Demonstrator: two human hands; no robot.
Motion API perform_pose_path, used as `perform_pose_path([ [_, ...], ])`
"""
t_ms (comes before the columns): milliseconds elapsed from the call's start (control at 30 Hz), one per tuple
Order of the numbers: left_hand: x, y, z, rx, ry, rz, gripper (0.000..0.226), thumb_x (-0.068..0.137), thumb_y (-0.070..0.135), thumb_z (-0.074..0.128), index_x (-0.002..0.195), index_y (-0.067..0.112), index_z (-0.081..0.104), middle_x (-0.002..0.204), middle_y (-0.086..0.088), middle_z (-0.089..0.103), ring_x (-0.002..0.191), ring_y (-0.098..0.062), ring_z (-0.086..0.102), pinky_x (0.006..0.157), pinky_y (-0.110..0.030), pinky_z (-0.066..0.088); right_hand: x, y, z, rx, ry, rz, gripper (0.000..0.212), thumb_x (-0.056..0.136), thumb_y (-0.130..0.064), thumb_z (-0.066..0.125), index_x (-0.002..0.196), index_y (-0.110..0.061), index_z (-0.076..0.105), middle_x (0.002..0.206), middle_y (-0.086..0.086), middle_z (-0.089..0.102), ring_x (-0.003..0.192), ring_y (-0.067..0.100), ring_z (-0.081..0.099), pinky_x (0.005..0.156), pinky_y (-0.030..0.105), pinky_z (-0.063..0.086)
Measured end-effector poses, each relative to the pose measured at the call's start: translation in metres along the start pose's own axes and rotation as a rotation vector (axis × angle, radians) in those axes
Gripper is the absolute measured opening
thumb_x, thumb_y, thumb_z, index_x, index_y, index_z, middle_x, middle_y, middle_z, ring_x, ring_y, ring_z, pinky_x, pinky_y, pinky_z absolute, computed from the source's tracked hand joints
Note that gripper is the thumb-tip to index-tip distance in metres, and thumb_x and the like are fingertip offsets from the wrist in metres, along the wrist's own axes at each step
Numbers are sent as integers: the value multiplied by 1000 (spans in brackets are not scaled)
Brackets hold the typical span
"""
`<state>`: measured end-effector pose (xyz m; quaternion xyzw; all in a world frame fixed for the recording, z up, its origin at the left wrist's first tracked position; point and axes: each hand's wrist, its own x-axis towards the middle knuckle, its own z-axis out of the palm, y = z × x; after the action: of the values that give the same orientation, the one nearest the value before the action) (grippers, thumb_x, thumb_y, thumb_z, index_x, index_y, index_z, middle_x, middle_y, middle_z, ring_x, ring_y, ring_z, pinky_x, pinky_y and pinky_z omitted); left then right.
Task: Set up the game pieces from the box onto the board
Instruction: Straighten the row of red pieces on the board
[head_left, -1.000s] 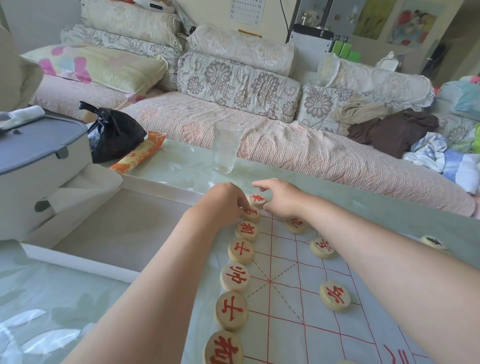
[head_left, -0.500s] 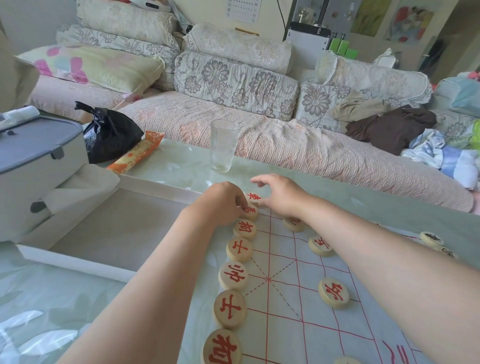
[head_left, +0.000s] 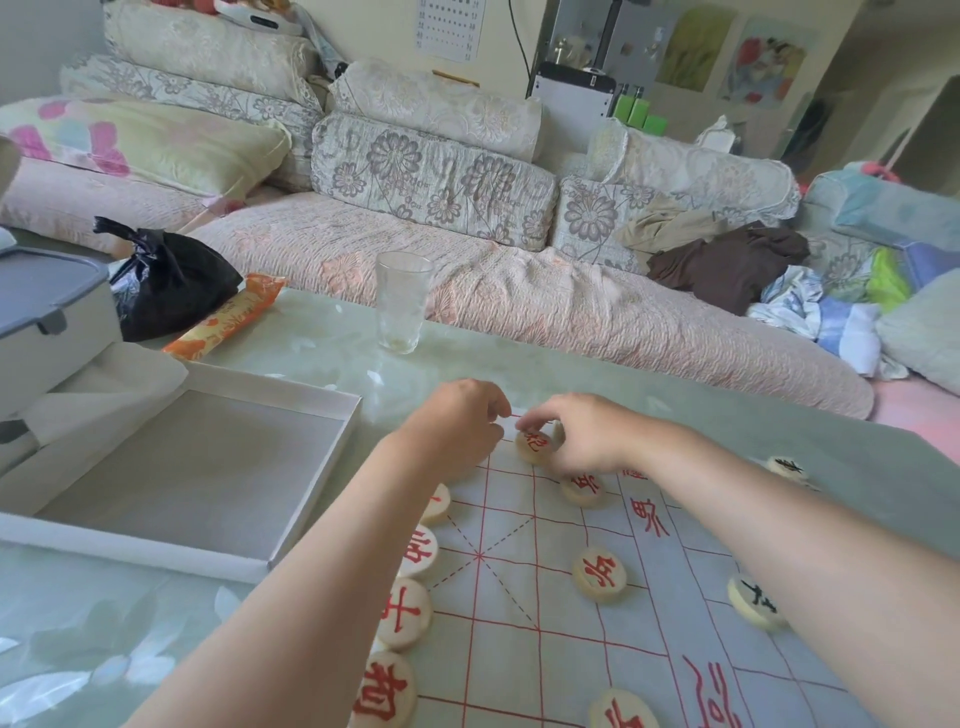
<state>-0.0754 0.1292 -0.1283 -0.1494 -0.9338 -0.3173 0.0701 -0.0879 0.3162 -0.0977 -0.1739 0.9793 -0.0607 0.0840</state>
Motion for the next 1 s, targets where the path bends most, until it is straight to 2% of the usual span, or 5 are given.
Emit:
perform_pose_path([
  [233, -1, 4, 12, 103, -22, 45, 26, 87, 19, 60, 110, 27, 68, 110, 7, 64, 102, -15, 53, 80, -19, 36, 6, 9, 14, 2, 104, -25, 45, 86, -49, 64, 130, -39, 59, 124, -15, 60, 105, 8, 54, 85, 23, 39],
  [367, 3, 7, 13, 136, -16, 47, 28, 88, 19, 59, 113, 27, 66, 113, 6, 63, 109, -17, 51, 88, -24, 40, 1, 27, 1, 234, 207, 45, 52, 86, -28, 68, 136, -32, 54, 127, -10, 55, 104, 9, 53, 92, 22, 37],
  [500, 9, 14, 17, 112, -9, 33, 30, 88, 24, 61, 117, 26, 64, 117, 5, 63, 114, -18, 52, 98, -32, 43, -1, 55, -2, 152, 228, 174, 50, 88, -19, 64, 136, -28, 55, 129, -5, 55, 116, 15, 55, 92, 22, 38],
  [733, 20, 25, 37, 293, -91, 3, 50, 86, 52, 56, 131, 30, 52, 128, 4, 58, 121, -21, 46, 102, -37, 32, 3, 62, 16, 257, 196, 205, 62, 81, -62, 66, 134, -33, 53, 124, -8, 54, 116, 14, 53, 97, 30, 42],
  [1000, 26, 26, 37, 301, -103, -22, 49, 84, 53, 58, 129, 34, 53, 126, 7, 58, 120, -20, 45, 98, -35, 28, 12, 48, 11, -8, 184, 283, 62, 75, -72, 64, 113, -22, 65, 114, -3, 62, 107, 21, 58, 88, 35, 48],
])
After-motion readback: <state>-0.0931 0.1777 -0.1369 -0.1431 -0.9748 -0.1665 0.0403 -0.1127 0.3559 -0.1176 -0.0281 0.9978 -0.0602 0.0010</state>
